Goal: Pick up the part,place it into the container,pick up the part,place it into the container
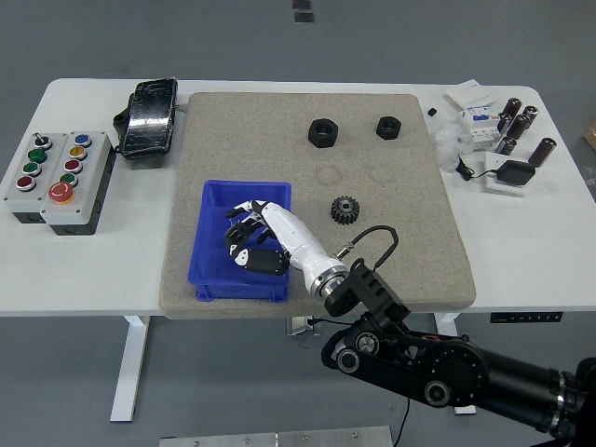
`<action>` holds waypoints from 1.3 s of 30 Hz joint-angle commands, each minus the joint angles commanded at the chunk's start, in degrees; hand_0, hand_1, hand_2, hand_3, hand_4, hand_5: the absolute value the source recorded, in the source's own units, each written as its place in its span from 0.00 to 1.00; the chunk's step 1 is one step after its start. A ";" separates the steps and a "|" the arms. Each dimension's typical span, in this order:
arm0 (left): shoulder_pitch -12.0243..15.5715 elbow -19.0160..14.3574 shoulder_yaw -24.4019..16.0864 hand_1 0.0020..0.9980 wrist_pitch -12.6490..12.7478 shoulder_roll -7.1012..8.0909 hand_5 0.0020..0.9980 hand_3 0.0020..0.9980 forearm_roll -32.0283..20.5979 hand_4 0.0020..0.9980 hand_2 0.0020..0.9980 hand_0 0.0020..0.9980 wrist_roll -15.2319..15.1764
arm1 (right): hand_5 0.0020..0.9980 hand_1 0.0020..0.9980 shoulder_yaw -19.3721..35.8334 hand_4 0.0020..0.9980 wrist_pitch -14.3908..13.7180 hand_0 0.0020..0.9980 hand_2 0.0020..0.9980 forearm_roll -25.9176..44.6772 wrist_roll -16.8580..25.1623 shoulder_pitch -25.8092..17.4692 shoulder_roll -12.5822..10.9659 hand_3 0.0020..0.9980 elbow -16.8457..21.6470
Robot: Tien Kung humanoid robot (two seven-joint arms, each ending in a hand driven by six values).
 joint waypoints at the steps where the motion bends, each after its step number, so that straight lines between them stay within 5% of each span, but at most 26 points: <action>1: 0.00 0.00 -0.02 0.68 0.01 0.01 0.89 0.77 0.03 0.81 0.68 0.71 -0.02 | 0.03 0.64 0.01 0.71 -0.03 0.55 0.65 0.11 0.17 0.00 0.00 0.76 0.01; 13: -0.03 0.00 0.14 0.68 -0.01 -0.08 0.89 0.76 -0.09 0.81 0.68 0.71 -0.28 | 0.05 0.65 2.70 0.77 -1.69 0.54 0.65 -2.09 1.03 -0.64 0.04 0.77 0.55; 19: -0.01 0.00 0.22 0.68 0.02 -0.13 0.88 0.76 -0.17 0.81 0.68 0.71 -0.33 | 0.08 0.64 9.67 0.78 -3.88 0.53 0.67 -10.46 -4.94 0.17 -1.53 0.76 -0.71; 23: -0.11 0.00 0.31 0.68 -0.01 -0.16 0.88 0.76 -0.18 0.81 0.68 0.71 -0.38 | 0.08 0.64 12.41 0.78 -0.54 0.53 0.67 -17.67 -10.99 2.05 -2.91 0.76 -4.60; 24: -0.15 0.00 0.36 0.67 -0.01 -0.16 0.88 0.76 -0.22 0.80 0.68 0.71 -0.41 | 0.10 0.66 12.40 0.80 0.71 0.53 0.75 -19.47 -12.61 2.53 -3.09 0.78 -5.92; 29: -0.32 0.00 0.35 0.67 -0.03 -0.17 0.88 0.76 -0.07 0.80 0.68 0.71 -0.46 | 0.10 0.66 10.80 0.80 6.36 0.53 0.75 -26.42 -18.83 4.27 -2.27 0.78 -11.13; 30: -0.36 0.00 0.37 0.67 -0.04 -0.19 0.88 0.75 -0.07 0.80 0.68 0.71 -0.47 | 0.20 0.68 10.44 0.85 7.61 0.54 0.77 -27.63 -19.96 4.57 -1.99 0.80 -12.13; 35: -0.43 0.00 0.28 0.67 -0.04 -0.22 0.88 0.75 0.14 0.80 0.68 0.71 -0.43 | 0.20 0.68 9.77 0.85 12.74 0.54 0.77 -28.74 -21.80 5.43 -1.42 0.80 -14.71; 36: -0.42 0.00 0.22 0.67 -0.04 -0.22 0.88 0.75 0.22 0.80 0.67 0.71 -0.41 | 0.35 0.69 9.75 0.94 13.34 0.54 0.78 -28.62 -21.87 5.55 -1.41 0.79 -15.00; 39: -0.38 0.00 0.06 0.67 -0.04 -0.20 0.88 0.75 0.43 0.80 0.67 0.71 -0.36 | 0.35 0.69 9.50 0.94 14.88 0.54 0.78 -27.76 -21.85 6.01 -1.41 0.79 -16.22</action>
